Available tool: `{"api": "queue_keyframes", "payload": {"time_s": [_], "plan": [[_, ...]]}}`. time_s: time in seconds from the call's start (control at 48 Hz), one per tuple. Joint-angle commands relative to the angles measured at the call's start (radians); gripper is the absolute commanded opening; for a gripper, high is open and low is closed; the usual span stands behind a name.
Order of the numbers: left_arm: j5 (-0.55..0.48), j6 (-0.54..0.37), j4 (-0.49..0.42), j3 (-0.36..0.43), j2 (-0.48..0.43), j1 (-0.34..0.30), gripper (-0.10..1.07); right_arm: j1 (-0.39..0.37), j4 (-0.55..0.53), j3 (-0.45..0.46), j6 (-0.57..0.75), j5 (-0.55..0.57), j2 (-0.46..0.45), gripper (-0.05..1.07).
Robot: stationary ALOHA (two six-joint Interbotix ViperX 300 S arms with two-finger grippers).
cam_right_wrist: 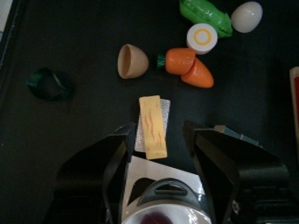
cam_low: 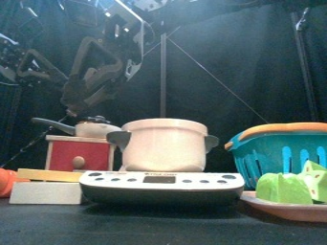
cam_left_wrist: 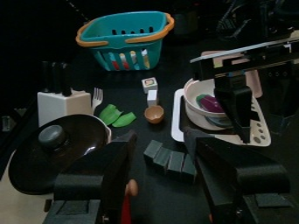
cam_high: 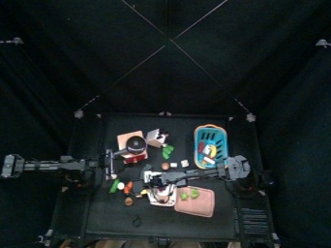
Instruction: Place egg sushi left of stove
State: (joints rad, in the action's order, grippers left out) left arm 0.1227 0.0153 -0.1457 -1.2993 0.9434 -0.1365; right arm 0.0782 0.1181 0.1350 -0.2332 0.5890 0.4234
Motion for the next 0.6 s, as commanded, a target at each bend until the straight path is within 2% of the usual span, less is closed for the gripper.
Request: {"api": "queue_keyframes", "payload": {"time_s": [0.0, 0.25, 0.375, 0.583], "plan": [[0.003, 0.000, 0.000, 0.012, -0.003, 0.000, 0.85, -0.005, 0.009, 0.009, 0.005, -0.017, -0.038, 0.84], [0.009, 0.000, 0.000, 0.017, -0.003, -0.002, 0.85, -0.023, 0.084, -0.054, 0.006, -0.156, -0.114, 0.83], [0.011, -0.003, 0.003, 0.017, -0.003, 0.000, 0.85, -0.038, 0.132, -0.150, 0.003, -0.256, -0.175, 0.83], [0.020, -0.002, 0.009, 0.025, -0.003, 0.003, 0.85, -0.038, 0.143, -0.359, 0.003, -0.457, -0.311, 0.83]]}}
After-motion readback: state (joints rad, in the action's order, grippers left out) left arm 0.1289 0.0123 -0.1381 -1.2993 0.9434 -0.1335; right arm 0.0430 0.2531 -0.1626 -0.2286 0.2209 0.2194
